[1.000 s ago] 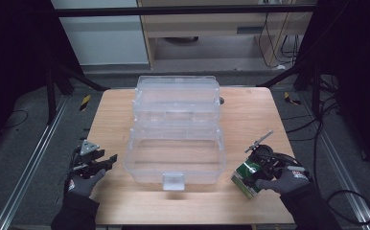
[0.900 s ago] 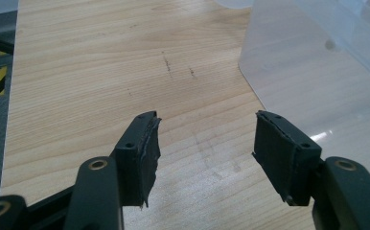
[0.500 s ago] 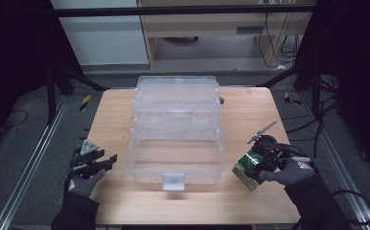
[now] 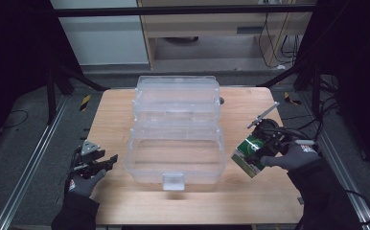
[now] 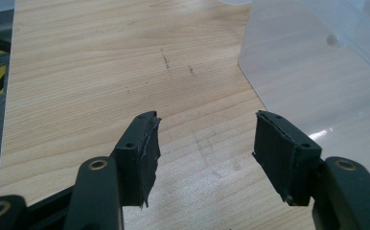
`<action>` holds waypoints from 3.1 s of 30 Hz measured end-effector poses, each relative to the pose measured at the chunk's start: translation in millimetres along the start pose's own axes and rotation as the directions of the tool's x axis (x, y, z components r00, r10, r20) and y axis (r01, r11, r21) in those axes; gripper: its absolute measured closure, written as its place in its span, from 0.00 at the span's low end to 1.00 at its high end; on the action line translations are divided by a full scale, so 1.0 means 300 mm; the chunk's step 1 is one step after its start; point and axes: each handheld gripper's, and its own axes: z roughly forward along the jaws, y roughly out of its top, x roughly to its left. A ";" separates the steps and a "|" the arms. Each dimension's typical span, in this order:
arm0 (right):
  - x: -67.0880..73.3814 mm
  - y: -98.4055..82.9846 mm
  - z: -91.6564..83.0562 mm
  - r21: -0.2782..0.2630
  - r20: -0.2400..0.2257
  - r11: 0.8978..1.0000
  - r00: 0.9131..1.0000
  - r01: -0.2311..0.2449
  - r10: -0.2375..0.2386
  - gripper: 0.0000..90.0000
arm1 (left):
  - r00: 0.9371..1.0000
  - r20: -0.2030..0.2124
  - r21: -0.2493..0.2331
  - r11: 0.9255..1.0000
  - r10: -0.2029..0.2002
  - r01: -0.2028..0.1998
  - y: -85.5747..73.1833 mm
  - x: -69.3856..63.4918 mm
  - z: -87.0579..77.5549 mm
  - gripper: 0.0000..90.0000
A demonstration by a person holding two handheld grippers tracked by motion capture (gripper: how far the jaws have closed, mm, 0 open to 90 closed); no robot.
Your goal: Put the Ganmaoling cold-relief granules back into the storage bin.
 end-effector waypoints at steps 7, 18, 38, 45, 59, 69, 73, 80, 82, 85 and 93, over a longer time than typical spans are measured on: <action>-0.006 0.068 -0.031 -0.030 -0.028 0.998 0.998 0.061 -0.062 0.20 | 1.000 0.001 -0.002 1.000 -0.001 0.001 0.000 0.001 -0.001 0.45; 0.028 0.171 -0.027 -0.050 -0.099 0.983 0.979 0.176 -0.180 0.20 | 1.000 0.004 -0.002 1.000 0.002 -0.002 0.001 -0.003 0.001 0.45; 0.114 0.316 0.039 -0.042 -0.186 0.916 0.897 0.400 -0.400 0.20 | 1.000 0.004 0.005 1.000 0.002 -0.002 -0.001 -0.005 0.005 0.45; 0.129 0.350 0.070 -0.050 -0.199 0.894 0.873 0.444 -0.445 0.20 | 1.000 0.004 0.005 1.000 0.001 -0.001 -0.002 -0.005 0.005 0.45; 0.141 0.362 0.126 -0.021 -0.223 0.840 0.817 0.542 -0.532 0.20 | 1.000 0.006 0.011 1.000 0.001 -0.001 -0.004 -0.001 0.008 0.45; 0.158 0.354 0.172 0.010 -0.238 0.786 0.765 0.618 -0.598 0.20 | 1.000 0.008 0.013 1.000 -0.001 0.001 -0.006 -0.001 0.011 0.45; 0.160 0.363 0.186 0.003 -0.247 0.774 0.751 0.633 -0.613 0.20 | 1.000 0.009 0.014 1.000 -0.002 0.001 -0.007 0.000 0.012 0.45; 0.163 0.371 0.225 0.021 -0.263 0.755 0.733 0.655 -0.628 0.20 | 1.000 0.011 0.010 1.000 -0.005 0.005 -0.008 0.002 0.012 0.45; 0.163 0.372 0.233 0.033 -0.265 0.752 0.731 0.659 -0.629 0.20 | 1.000 0.011 0.012 1.000 -0.005 0.005 -0.008 0.002 0.013 0.45; 0.159 0.370 0.237 0.020 -0.252 0.749 0.728 0.663 -0.638 0.20 | 1.000 0.011 0.012 1.000 -0.004 0.004 -0.008 0.001 0.013 0.45; 0.168 0.365 0.257 0.031 -0.233 0.725 0.711 0.688 -0.664 0.20 | 1.000 0.011 0.011 1.000 -0.003 0.003 -0.007 0.000 0.011 0.45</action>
